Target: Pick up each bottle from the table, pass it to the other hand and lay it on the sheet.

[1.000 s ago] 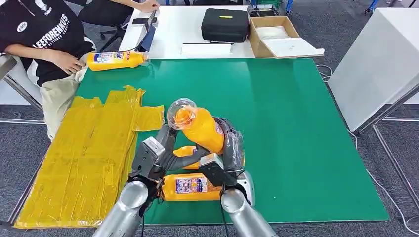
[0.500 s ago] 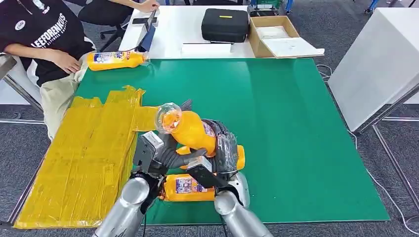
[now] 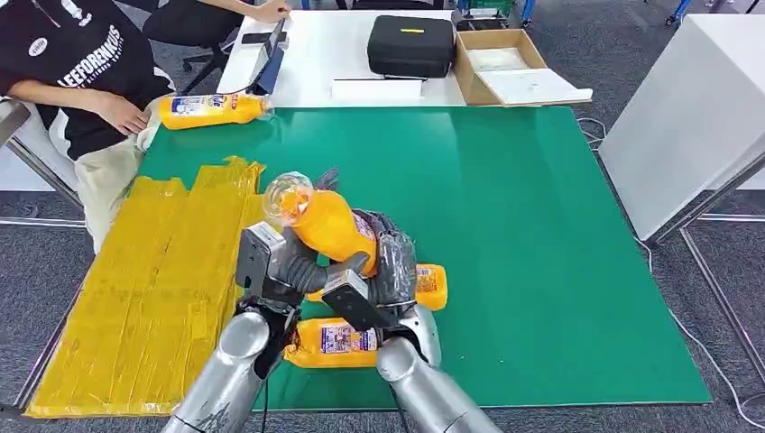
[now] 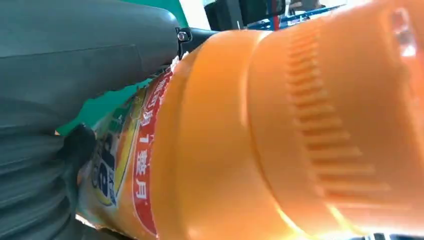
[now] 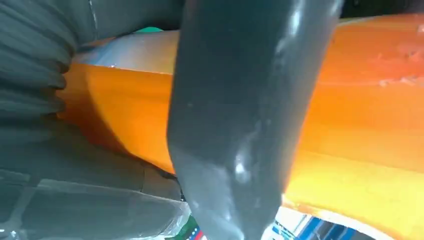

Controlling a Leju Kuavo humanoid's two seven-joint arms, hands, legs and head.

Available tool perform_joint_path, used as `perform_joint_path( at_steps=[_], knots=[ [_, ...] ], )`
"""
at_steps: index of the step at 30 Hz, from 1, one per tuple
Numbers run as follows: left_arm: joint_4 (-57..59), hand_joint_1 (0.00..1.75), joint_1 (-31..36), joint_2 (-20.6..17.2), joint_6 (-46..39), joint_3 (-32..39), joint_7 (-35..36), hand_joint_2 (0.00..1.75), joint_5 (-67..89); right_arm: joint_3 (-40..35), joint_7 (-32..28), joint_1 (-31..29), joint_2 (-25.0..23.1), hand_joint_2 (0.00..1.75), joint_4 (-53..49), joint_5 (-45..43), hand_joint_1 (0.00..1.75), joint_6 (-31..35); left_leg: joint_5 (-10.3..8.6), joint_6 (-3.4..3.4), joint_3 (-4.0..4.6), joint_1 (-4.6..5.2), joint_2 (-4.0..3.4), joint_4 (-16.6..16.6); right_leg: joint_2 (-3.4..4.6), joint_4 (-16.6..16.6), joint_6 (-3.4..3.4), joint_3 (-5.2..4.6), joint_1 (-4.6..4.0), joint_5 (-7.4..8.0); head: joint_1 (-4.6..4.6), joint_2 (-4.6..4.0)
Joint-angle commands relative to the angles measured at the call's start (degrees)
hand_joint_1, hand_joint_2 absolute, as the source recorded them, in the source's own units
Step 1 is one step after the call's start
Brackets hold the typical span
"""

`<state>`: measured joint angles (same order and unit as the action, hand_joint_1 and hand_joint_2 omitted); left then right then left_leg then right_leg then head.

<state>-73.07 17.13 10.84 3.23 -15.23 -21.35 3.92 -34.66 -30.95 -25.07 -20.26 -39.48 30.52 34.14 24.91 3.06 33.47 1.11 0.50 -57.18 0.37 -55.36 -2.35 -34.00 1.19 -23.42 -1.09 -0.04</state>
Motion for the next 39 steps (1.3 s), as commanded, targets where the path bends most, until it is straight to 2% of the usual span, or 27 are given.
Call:
perform_joint_path(
  at_steps=[1, 6, 7, 11, 13, 14, 17, 18, 19, 20, 39],
  knots=[
    [3.2, 0.0, 2.3, 0.1, 0.7, 2.7, 0.0, 1.75, -1.4, -8.3, -0.5, -2.9, 0.3, 1.75, 7.7, -1.7, 1.75, 0.2, 0.06, -0.21, -0.19, -0.09, -0.01, 0.0, -0.04, 0.1, 0.13, 0.22, -0.09, -0.05, 0.0, 0.0],
    [2.8, 0.0, 1.9, 0.4, 1.3, 3.6, -0.6, 1.75, -3.5, -10.1, -0.5, -3.2, 0.3, 1.75, 8.2, -3.3, 1.75, -0.2, 0.12, -0.37, -0.32, -0.15, -0.02, 0.0, -0.08, 0.1, 0.22, 0.37, -0.15, -0.09, 0.02, 0.02],
    [2.8, 0.0, 1.9, 0.4, 1.4, 3.6, -0.6, 1.75, -3.6, -10.3, -0.5, -3.3, 0.3, 1.75, 8.3, -3.5, 1.75, -0.2, 0.02, -0.16, -0.08, -0.05, 0.01, 0.0, -0.05, 0.1, 0.09, 0.11, -0.05, -0.01, 0.0, 0.0],
    [2.8, 0.0, 1.9, 0.4, 1.4, 3.6, -0.6, 1.75, -3.6, -10.3, -0.5, -3.3, 0.3, 1.75, 8.3, -3.5, 1.75, -0.2, 0.01, -0.16, -0.06, -0.06, 0.06, 0.0, -0.1, 0.1, 0.1, 0.09, -0.05, -0.02, 0.0, 0.02],
    [2.9, 0.0, 1.9, 0.4, 1.6, 3.9, -0.6, 1.75, -4.4, -10.8, -0.4, -3.4, 0.3, 1.75, 8.4, -3.7, 1.75, -0.2, 0.09, -0.34, -0.25, -0.15, 0.08, 0.0, -0.16, 0.1, 0.21, 0.31, -0.14, -0.1, 0.0, 0.0],
    [3.1, 0.0, 2.0, 0.5, 2.0, 4.4, -0.6, 1.75, -5.8, -11.3, -0.2, -3.7, 0.3, 1.75, 8.5, -4.2, 1.75, -0.3, 0.03, -0.17, -0.09, -0.06, 0.04, 0.0, -0.08, 0.0, 0.1, 0.12, -0.06, -0.04, 0.0, 0.0],
    [3.5, 0.0, 2.0, 0.3, 7.0, 4.9, -0.5, 1.75, -12.1, -13.3, 0.0, -4.8, 0.3, 1.75, 9.3, -6.3, 1.75, -0.1, 0.08, -0.29, -0.2, -0.12, 0.03, 0.0, -0.1, 0.1, 0.18, 0.25, -0.11, -0.08, 0.0, 0.0],
    [3.7, 0.26, 1.9, 0.2, 9.2, 5.0, -0.5, 1.75, -14.9, -13.9, -0.3, -5.0, 0.3, 1.75, 9.7, -7.1, 1.75, 0.2, 0.04, -0.21, -0.12, -0.08, 0.03, 0.0, -0.08, 0.1, 0.13, 0.16, -0.08, -0.05, 0.02, 0.0],
    [3.9, 1.66, 1.7, 0.1, 9.3, 4.9, -0.8, 1.75, -15.4, -14.2, -0.6, -5.1, 0.3, 1.75, 10.3, -7.8, 1.75, 0.8, 0.03, -0.19, -0.1, -0.08, 0.02, 0.0, -0.06, 0.1, 0.11, 0.13, -0.07, -0.03, 0.0, 0.02],
    [3.9, 1.75, 1.6, 0.2, 9.3, 4.9, -1.0, 1.75, -15.6, -14.2, -0.9, -5.0, 0.3, 1.75, 10.6, -8.0, 1.75, 1.1, 0.06, -0.25, -0.19, -0.1, 0.01, 0.0, -0.07, 0.1, 0.15, 0.22, -0.1, -0.06, 0.0, 0.0],
    [2.6, 1.75, 1.8, 0.2, 8.3, 6.0, -1.5, 1.75, -17.2, -7.8, -3.7, -4.6, 0.3, 1.75, 9.7, -6.7, 1.75, 1.3, 0.01, -0.16, -0.03, -0.07, 0.07, 0.0, -0.12, 0.0, 0.09, 0.06, -0.07, -0.03, 0.0, 0.02]
  ],
)
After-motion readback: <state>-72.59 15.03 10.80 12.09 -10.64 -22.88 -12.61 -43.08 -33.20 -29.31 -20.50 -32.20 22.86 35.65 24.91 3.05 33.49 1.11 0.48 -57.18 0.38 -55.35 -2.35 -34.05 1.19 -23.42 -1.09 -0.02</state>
